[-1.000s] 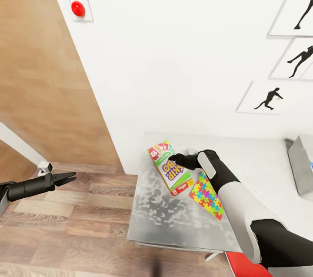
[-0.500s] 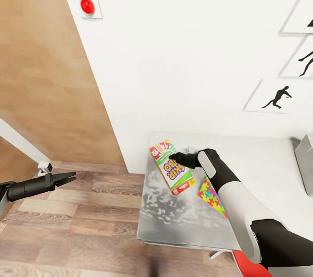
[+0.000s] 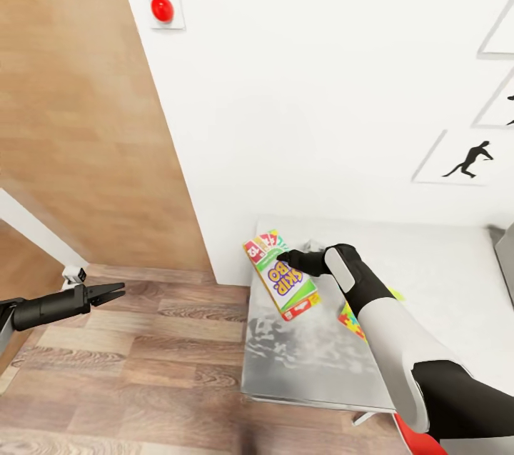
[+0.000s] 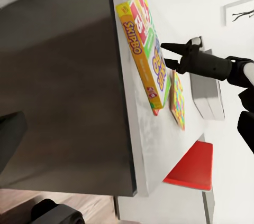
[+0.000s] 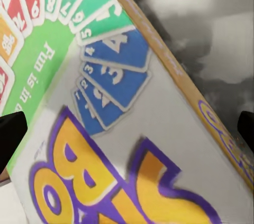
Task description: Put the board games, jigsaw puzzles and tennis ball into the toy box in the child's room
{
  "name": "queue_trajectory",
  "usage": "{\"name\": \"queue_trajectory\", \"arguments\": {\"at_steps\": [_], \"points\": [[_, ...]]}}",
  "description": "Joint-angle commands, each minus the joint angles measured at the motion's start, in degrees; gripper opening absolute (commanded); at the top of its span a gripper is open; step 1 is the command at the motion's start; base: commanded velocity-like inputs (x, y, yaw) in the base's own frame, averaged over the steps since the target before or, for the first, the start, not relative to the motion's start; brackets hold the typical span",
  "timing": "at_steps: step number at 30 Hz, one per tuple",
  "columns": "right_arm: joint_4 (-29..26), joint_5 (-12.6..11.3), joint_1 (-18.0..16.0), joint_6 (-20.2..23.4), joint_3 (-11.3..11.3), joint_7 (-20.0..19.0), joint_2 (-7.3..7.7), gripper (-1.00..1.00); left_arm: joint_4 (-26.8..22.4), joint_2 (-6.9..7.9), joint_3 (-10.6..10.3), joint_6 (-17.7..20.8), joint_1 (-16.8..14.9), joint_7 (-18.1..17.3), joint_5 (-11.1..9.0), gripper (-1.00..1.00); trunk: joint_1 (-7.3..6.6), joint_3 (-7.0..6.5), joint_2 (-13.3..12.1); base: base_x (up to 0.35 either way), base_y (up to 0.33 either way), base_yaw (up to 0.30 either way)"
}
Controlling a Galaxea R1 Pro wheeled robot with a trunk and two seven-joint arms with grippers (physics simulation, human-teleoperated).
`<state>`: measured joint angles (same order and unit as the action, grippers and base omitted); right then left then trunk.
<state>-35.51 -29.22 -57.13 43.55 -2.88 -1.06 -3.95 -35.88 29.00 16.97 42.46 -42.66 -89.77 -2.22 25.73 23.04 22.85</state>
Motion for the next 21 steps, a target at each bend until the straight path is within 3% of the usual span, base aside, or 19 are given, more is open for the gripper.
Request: {"name": "queue_trajectory", "arguments": {"at_steps": [1, 7, 21], "points": [[1.15, -0.37, 0.01, 0.22, -0.07, -0.08, -0.01, 1.0, 0.02, 0.0, -0.01, 0.6, -0.05, -0.23, 0.05, 1.0, 0.05, 0.1, 0.07, 0.0, 0.044, 0.0], [1.15, -0.39, 0.01, 0.21, -0.09, -0.08, -0.01, 1.0, 0.02, 0.0, -0.01, 0.6, -0.05, -0.23, 0.07, 1.0, 0.05, 0.1, 0.07, 0.0, 0.132, 0.0], [1.15, -0.36, 0.01, 0.15, -0.03, -0.08, -0.01, 1.0, 0.02, 0.0, -0.01, 0.6, -0.05, -0.23, 0.04, 1.0, 0.05, 0.1, 0.07, 0.0, 0.032, 0.0]]}}
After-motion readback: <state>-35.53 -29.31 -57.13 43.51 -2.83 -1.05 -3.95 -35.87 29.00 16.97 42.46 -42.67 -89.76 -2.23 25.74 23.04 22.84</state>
